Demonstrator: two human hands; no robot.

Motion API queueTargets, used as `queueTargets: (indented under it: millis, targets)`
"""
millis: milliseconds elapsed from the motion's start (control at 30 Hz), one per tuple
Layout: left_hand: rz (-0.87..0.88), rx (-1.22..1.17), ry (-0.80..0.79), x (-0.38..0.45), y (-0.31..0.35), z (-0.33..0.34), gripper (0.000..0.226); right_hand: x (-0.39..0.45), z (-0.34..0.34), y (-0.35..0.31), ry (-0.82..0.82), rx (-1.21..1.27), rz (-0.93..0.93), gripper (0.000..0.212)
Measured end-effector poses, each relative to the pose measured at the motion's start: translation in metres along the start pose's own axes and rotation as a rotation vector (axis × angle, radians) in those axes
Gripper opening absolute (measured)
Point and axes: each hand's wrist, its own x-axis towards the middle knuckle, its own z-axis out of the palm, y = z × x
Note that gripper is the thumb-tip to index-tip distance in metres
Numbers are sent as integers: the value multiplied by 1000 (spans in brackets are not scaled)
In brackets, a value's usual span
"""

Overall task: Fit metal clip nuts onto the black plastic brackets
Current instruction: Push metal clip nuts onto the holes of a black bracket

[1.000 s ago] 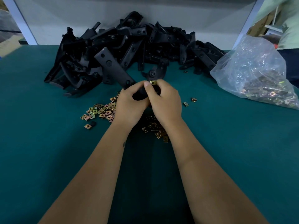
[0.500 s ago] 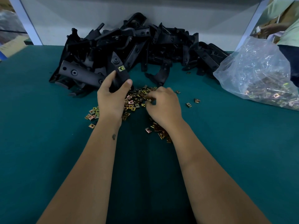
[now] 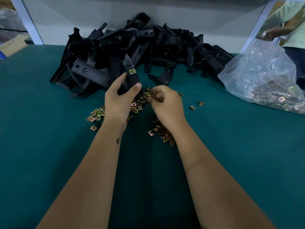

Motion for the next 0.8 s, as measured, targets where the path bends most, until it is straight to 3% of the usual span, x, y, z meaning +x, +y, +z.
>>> queueTargets:
  millis: [300,633,800]
  targets:
    - [-101,-114,-135,-2,3,0,30,2,-11,-5,53,666,175,11]
    - [-143,-138,-198,-3,3,1,34,4,-13,-6,61,831,192,13]
    - [-147,-141,-225,-4,4,1,39,5,-13,-6,87,789,161,15]
